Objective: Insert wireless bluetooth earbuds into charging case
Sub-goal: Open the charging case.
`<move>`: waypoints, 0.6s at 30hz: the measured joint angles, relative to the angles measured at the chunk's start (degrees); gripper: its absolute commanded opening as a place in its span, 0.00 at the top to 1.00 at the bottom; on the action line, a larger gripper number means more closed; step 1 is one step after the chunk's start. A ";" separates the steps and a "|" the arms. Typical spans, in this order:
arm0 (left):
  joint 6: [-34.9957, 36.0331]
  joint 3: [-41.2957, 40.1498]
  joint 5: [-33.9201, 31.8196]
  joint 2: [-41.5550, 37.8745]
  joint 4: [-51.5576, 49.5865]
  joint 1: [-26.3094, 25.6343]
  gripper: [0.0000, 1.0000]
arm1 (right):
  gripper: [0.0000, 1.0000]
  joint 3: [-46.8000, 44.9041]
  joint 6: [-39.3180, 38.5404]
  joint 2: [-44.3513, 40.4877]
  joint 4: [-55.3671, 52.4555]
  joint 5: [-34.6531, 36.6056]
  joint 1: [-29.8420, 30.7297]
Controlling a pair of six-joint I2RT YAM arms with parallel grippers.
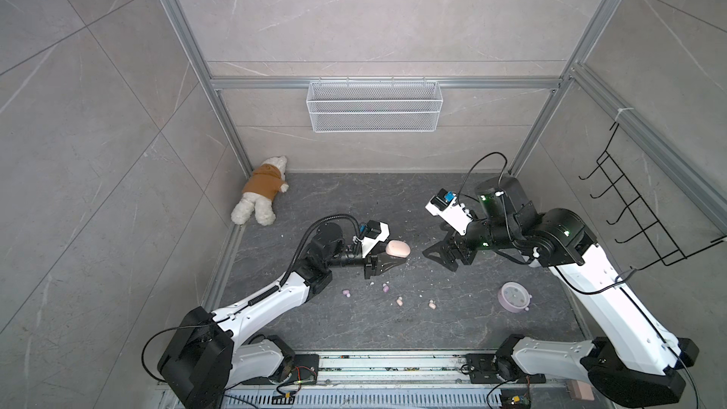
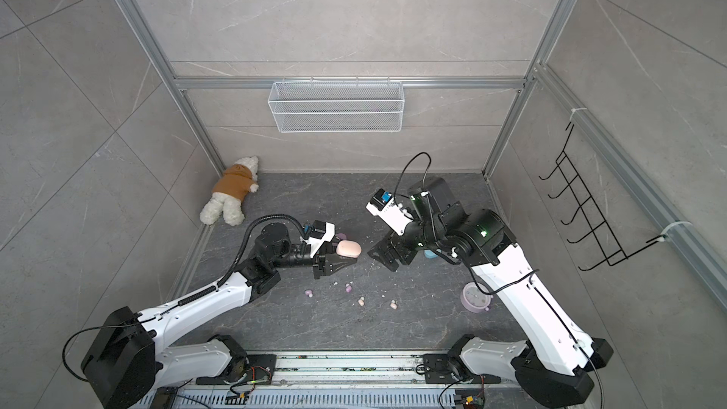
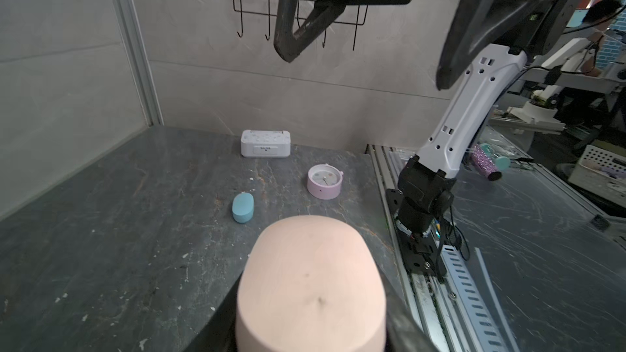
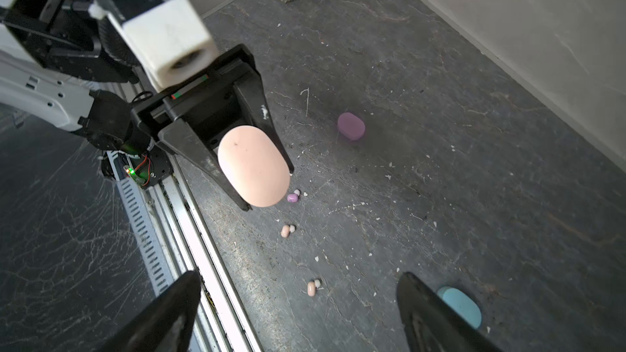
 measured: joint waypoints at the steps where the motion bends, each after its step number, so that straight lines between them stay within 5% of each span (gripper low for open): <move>1: 0.00 0.24 0.44 0.00 -0.72 0.00 0.71 | 0.08 -0.17 -1.18 0.44 0.39 0.22 0.92; 18: 0.04 2.69 2.95 0.55 -3.98 0.00 0.72 | 0.11 -3.45 -5.77 5.20 6.78 4.83 7.34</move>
